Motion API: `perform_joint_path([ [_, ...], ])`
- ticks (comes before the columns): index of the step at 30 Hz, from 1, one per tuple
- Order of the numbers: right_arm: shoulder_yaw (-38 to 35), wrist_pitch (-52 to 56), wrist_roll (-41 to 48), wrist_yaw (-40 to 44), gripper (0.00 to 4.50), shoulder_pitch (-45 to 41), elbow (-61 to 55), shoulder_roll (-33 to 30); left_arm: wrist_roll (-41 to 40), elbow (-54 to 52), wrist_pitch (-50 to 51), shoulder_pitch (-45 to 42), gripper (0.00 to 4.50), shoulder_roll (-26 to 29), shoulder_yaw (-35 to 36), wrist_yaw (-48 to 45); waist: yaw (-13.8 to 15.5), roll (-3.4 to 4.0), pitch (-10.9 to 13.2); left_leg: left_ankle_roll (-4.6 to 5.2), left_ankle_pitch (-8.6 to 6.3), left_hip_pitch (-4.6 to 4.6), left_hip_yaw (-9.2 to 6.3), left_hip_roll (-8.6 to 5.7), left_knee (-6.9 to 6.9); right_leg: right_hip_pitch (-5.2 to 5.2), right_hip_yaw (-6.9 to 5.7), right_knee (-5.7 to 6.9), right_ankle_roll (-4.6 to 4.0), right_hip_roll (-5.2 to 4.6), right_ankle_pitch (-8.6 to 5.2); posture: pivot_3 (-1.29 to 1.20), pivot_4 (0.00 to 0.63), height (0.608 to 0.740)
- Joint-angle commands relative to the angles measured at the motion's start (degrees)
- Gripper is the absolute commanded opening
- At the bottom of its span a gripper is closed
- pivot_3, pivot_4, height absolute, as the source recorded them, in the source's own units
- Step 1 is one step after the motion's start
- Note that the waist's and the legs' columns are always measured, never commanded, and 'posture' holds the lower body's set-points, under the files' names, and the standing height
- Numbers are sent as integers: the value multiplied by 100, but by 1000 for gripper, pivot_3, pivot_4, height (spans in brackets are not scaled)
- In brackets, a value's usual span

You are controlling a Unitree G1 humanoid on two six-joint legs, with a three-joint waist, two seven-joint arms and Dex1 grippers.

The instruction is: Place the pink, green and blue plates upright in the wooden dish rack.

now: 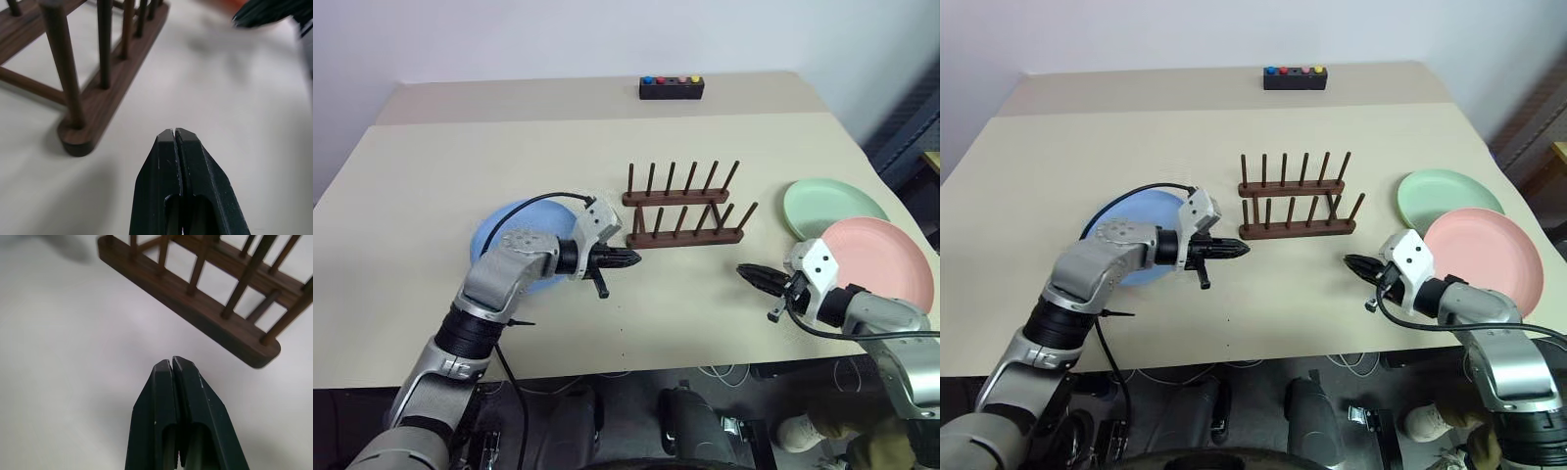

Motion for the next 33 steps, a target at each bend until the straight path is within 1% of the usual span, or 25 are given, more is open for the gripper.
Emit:
perform_joint_path([
  [1,97,-7,-246,-294,35,-258,114,118,305,-57,-259,13,0,-80,-288,270,1,1,-1,0,0,0,0,0,0,-1,0,0,0,0,0,0,150,740],
  [3,228,-83,-440,-407,35,-385,292,176,556,93,-516,-8,0,-203,-425,509,7,1,-1,0,0,1,0,-1,0,0,0,0,0,0,0,0,150,740],
  [7,436,-231,-789,-553,35,-572,558,239,753,284,-738,-40,0,-404,-466,776,15,1,-1,0,0,-1,1,-3,0,0,1,-2,0,0,0,0,150,740],
  [14,664,-363,-1090,-807,35,-1054,1171,570,951,784,-1041,-110,0,-772,-502,1011,5,2,-1,0,0,1,3,-4,0,0,0,-1,0,0,0,0,150,740],
  [19,899,-750,-1415,-887,35,-1343,1721,736,1002,1080,-1225,-164,0,-970,-426,1109,-1,2,-1,0,0,0,4,-8,0,-1,0,-1,0,0,1,0,150,740],
  [25,1085,-1302,-1770,-1106,35,-2199,2844,1021,1134,2163,-1837,-606,0,-1151,-204,1215,-45,2,-1,-3,2,8,7,-13,0,3,1,1,0,2,2,0,150,740],
  [33,1188,-1768,-1993,-1087,35,-2654,3552,1141,1316,3367,-2648,-1188,0,-1183,-51,1226,-63,2,-1,-3,2,7,7,-14,-5,2,1,0,0,4,2,0,150,740],
])
